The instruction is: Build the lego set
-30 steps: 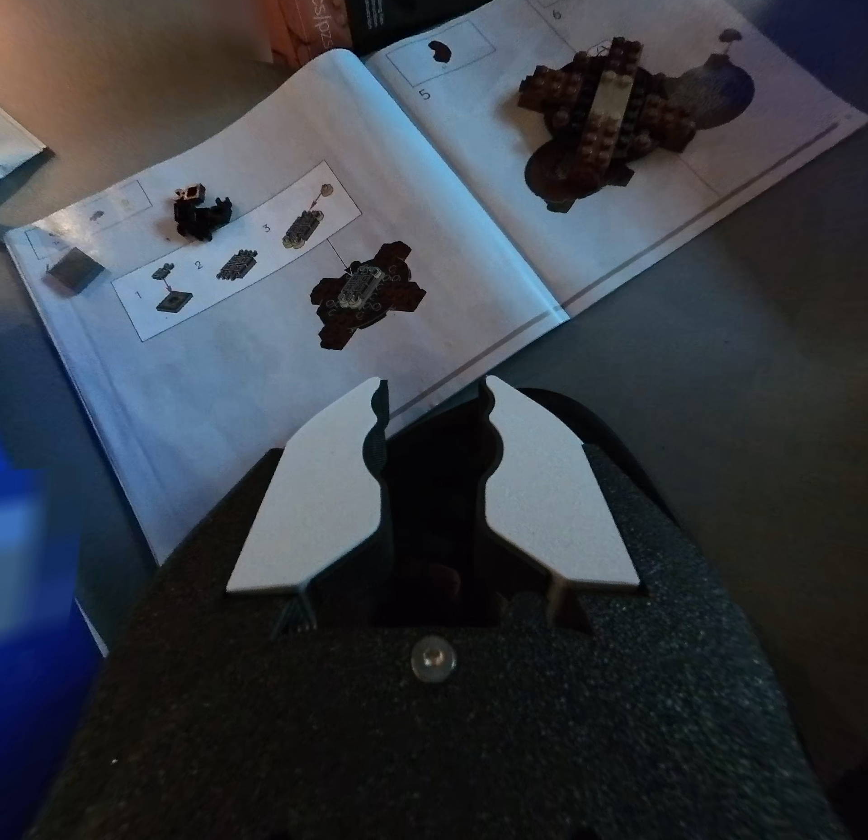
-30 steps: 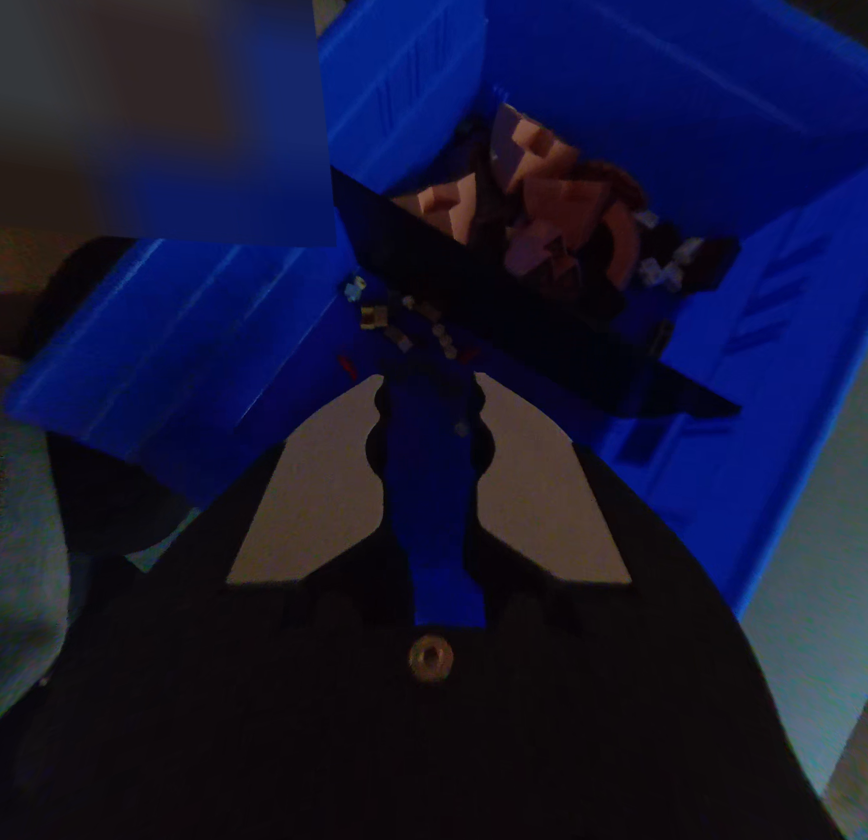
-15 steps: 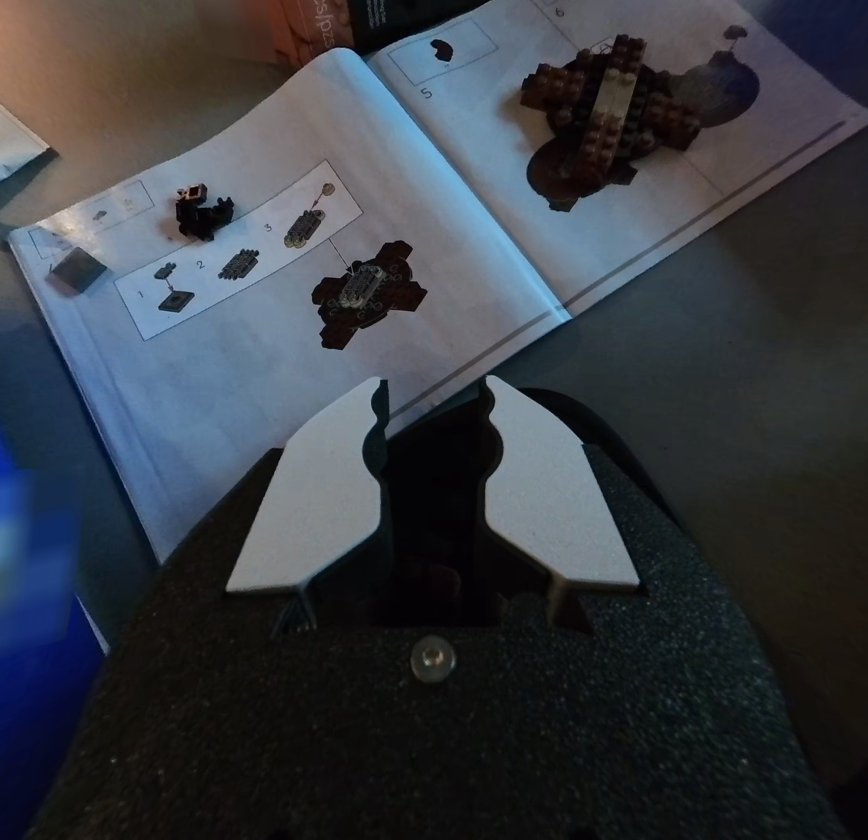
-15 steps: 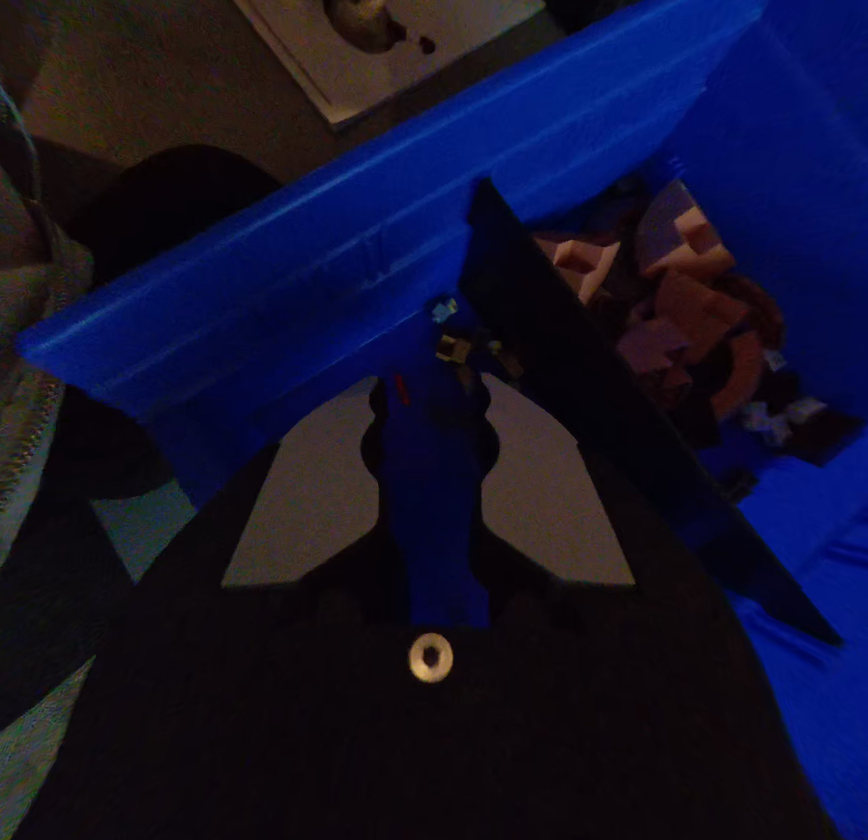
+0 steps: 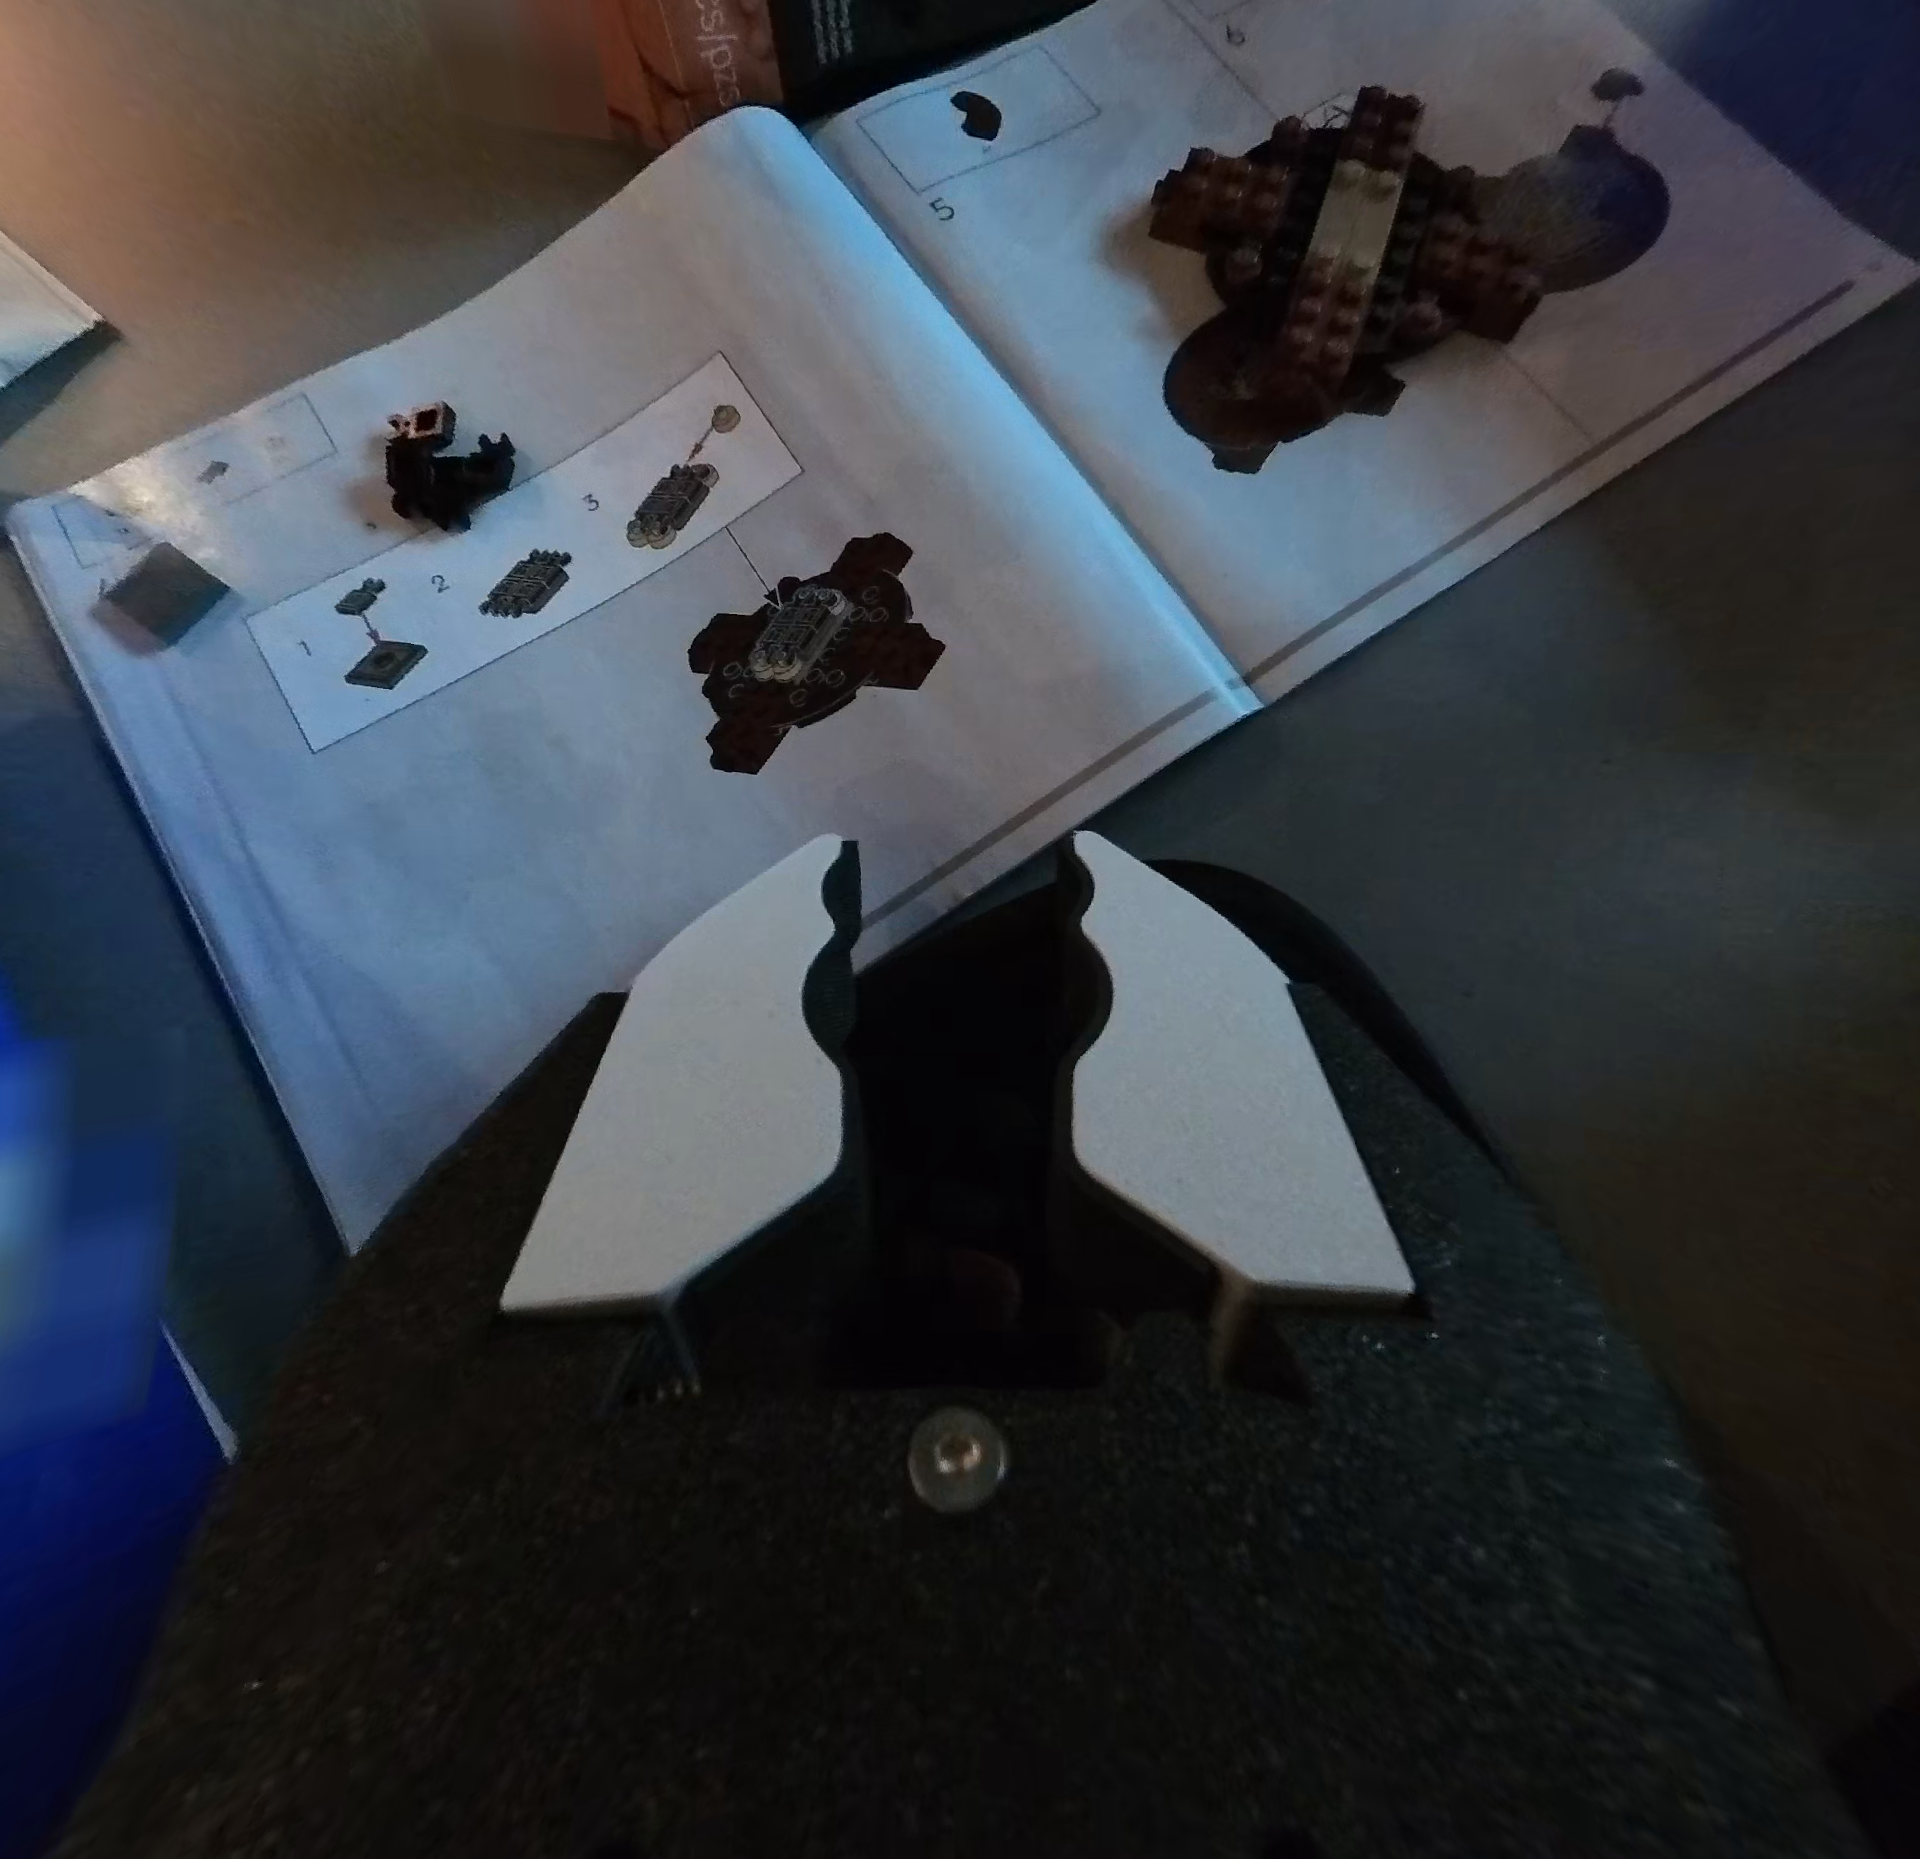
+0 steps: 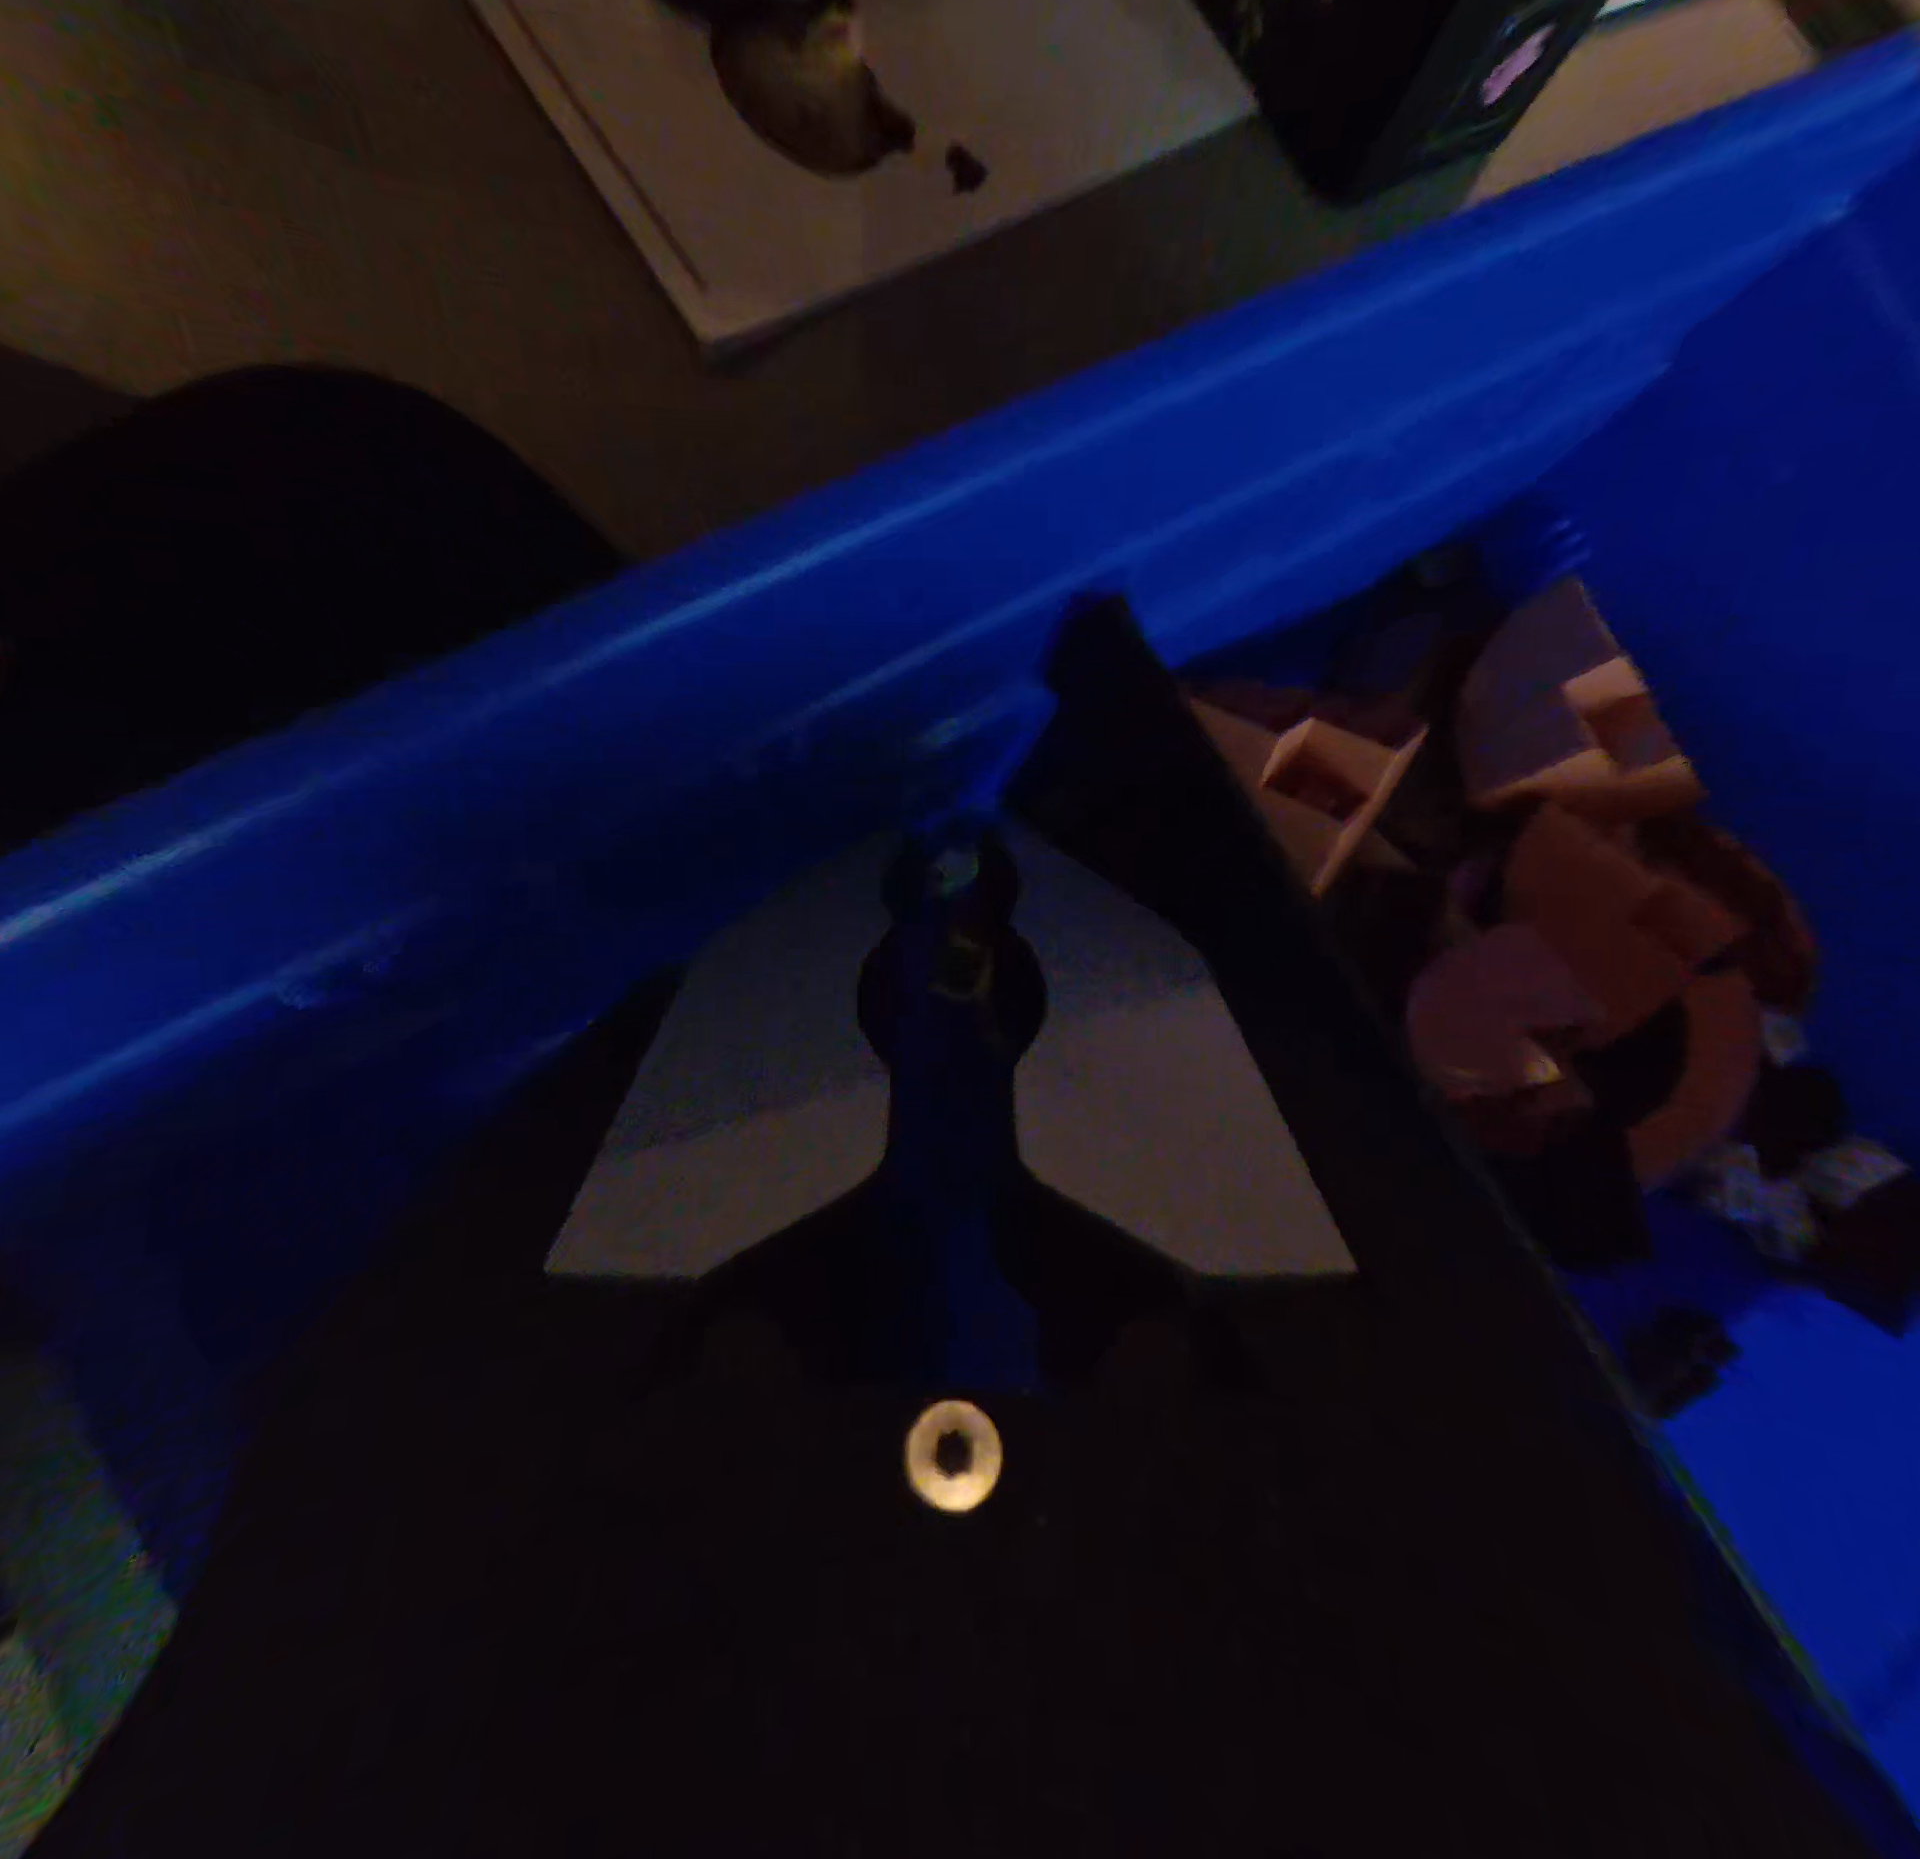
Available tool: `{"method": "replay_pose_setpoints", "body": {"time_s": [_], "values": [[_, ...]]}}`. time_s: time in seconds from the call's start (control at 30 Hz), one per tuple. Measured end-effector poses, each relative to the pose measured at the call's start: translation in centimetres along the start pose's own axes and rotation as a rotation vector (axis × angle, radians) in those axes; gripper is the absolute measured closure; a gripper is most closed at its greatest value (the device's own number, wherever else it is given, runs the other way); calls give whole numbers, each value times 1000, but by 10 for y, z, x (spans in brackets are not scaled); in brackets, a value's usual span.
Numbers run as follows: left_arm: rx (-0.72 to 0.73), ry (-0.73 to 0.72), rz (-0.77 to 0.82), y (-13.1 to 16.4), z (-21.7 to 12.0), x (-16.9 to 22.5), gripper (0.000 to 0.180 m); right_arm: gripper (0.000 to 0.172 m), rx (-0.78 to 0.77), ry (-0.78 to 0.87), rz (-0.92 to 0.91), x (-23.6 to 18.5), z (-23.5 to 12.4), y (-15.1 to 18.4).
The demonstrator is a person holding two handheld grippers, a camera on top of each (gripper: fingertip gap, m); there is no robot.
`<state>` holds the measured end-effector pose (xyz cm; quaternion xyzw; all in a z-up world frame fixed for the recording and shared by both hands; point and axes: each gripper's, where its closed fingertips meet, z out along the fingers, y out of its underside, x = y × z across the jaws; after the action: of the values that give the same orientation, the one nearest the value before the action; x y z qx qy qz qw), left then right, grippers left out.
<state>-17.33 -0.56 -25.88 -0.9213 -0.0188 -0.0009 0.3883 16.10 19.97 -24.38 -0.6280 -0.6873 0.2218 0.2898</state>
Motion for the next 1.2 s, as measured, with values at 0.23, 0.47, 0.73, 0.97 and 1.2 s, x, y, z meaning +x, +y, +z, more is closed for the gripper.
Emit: {"method": "replay_pose_setpoints", "body": {"time_s": [0.23, 0.47, 0.73, 0.97, 1.2], "values": [[0, 7, -7, 0, 0, 0, 144, 168, -67, -82, -6, -17, -4, 21], [-5, 4, -6, 0, 0, 0, 144, 159, 125, -52, 120, -3, -15, -7], [-1, -20, 16, 0, 0, -1, 144, 159, -29, -77, 105, -10, 1, 15], [-5, 16, -20, 0, 0, 0, 144, 164, 85, -37, 195, 0, -18, 0], [-4, -1, -6, 0, 0, 0, 144, 171, 41, 37, 277, 10, 2, -3]]}}
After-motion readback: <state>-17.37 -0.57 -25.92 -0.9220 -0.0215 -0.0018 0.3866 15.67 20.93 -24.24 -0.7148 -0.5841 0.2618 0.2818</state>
